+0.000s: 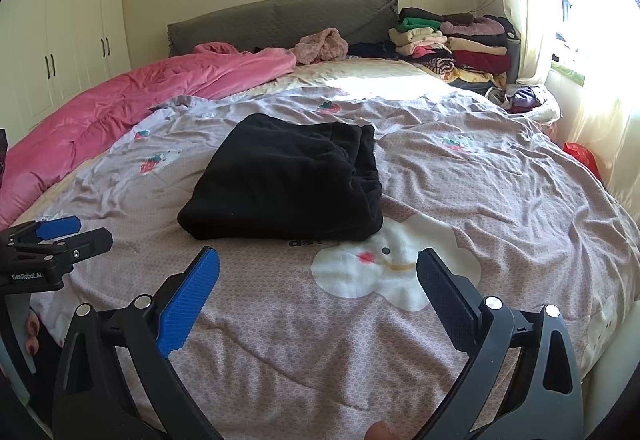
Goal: Fold small clothes
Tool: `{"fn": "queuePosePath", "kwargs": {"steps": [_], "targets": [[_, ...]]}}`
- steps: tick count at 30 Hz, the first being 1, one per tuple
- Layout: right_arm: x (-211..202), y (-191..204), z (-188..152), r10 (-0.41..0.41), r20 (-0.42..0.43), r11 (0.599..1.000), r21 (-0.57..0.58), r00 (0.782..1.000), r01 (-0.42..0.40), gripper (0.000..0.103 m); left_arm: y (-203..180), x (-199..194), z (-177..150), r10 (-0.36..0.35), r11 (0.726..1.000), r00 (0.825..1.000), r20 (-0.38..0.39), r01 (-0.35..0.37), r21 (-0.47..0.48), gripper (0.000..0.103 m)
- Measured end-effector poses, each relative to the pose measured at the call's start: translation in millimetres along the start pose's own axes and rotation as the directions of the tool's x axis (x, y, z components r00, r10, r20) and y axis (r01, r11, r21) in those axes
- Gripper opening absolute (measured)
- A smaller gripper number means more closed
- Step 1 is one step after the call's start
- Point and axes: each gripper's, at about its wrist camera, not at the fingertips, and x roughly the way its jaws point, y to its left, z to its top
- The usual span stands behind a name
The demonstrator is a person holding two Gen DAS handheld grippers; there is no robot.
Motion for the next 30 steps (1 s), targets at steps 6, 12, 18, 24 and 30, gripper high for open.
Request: {"fn": "queuePosePath", "kwargs": {"steps": [6, 12, 18, 24, 30], "targets": [[0.0, 0.5, 0.0, 0.0, -0.002, 1.0, -0.002, 1.0, 0.0, 0.098, 0.2, -0.3, 0.1, 0.001, 1.0, 1.0, 0.001, -0.001, 0.0, 0.094], [-0.2, 0.9, 0.1, 0.0, -0.001, 1.0, -0.003, 1.0, 0.0, 0.098, 0.5, -1.6, 0.6, 0.0, 1.0, 1.0, 0.003, 0.0, 0.001, 0.094], [0.0, 1.5, 0.0, -0.002, -0.005, 1.0, -0.007, 1.0, 0.002, 0.098, 0.1, -1.6, 0.4, 0.0, 1.0, 1.0, 0.004, 0.0, 0.001, 0.094], [-0.1, 1.5, 0.1, 0.001, -0.003, 1.0, -0.005, 1.0, -0.001, 0.098, 0.1, -1.5, 0.1, 0.002, 1.0, 1.0, 0.002, -0.002, 0.002, 0.094], [0.0, 1.9, -0.1, -0.002, -0.006, 1.0, -0.008, 1.0, 0.002, 0.098, -0.1, -1.5, 0.1, 0.001, 1.0, 1.0, 0.003, -0.001, 0.001, 0.094]]}}
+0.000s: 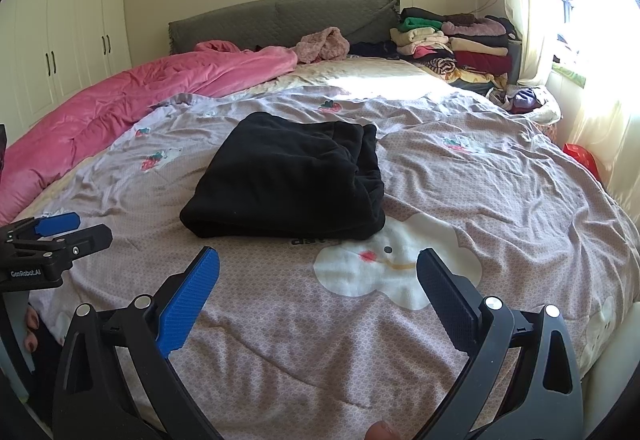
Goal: Fold small clothes
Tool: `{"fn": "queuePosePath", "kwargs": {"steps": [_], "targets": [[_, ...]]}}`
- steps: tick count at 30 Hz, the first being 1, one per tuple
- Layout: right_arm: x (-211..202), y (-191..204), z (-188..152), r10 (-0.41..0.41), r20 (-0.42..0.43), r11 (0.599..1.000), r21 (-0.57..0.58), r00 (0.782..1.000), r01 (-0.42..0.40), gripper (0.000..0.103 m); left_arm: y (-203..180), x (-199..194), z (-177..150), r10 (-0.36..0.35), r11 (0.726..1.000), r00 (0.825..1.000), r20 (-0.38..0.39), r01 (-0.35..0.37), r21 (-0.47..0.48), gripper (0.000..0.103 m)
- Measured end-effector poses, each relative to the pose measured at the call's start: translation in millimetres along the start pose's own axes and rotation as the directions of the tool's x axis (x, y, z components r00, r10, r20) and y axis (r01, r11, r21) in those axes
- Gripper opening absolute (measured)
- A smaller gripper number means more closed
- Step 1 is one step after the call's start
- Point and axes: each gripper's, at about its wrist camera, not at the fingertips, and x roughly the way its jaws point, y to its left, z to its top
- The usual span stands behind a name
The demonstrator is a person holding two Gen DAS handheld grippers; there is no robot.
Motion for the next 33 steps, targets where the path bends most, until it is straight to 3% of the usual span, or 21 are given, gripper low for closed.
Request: {"fn": "queuePosePath", "kwargs": {"steps": [26, 30, 33], "targets": [[-3, -15, -3, -0.023, -0.01, 0.999, 0.024, 1.0, 0.023, 0.098, 0, 2, -4, 0.026, 0.999, 0.999, -0.018, -0.025, 0.032, 0.094], [-7, -40, -7, -0.062, -0.036, 0.993, 0.095, 0.997, 0.066, 0.098, 5, 2, -3, 0.04, 0.999, 0.999, -0.022, -0.04, 0.017, 0.094], [-19, -84, -17, -0.173, -0.047, 0.967, 0.183, 0.984, 0.179, 0.098, 20, -3, 1, 0.056, 0.998, 0.998, -0.006, -0.056, -0.032, 0.094]]}}
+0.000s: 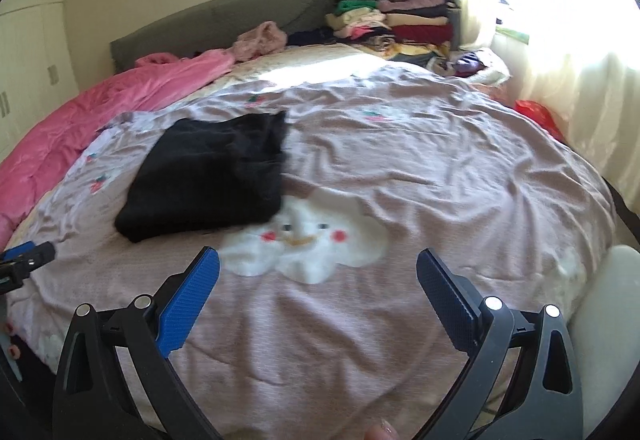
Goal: Fold small clothes
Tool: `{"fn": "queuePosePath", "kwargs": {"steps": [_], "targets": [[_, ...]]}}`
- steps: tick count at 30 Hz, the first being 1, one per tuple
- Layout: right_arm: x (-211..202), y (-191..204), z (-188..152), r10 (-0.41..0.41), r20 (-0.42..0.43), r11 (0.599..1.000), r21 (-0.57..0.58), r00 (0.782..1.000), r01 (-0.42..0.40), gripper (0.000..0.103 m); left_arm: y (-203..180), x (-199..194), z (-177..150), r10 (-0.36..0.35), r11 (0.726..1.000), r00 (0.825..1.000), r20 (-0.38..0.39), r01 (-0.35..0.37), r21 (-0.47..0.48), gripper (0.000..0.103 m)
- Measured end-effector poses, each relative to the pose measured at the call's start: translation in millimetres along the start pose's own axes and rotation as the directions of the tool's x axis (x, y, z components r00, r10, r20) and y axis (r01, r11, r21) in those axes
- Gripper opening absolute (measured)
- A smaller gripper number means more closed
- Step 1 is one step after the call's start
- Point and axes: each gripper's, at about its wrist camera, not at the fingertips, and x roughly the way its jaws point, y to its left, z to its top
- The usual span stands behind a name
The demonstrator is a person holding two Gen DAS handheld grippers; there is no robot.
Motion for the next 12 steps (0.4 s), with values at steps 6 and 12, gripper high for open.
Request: {"fn": "queuePosePath", "kwargs": {"steps": [6, 12], "targets": [[-19, -157, -6, -0.322, -0.022, 0.913, 0.257, 0.946, 0.317, 0.098, 81, -5, 28, 0.11, 0.983, 0.994, 0.015, -0.106, -0.147, 0.094], [-27, -336, -33, -0.624, -0.232, 0.638, 0.401, 0.747, 0.657, 0.098, 242, 4, 54, 0.357, 0.876, 0.928, -0.107, -0.373, -0.305, 0.094]]}}
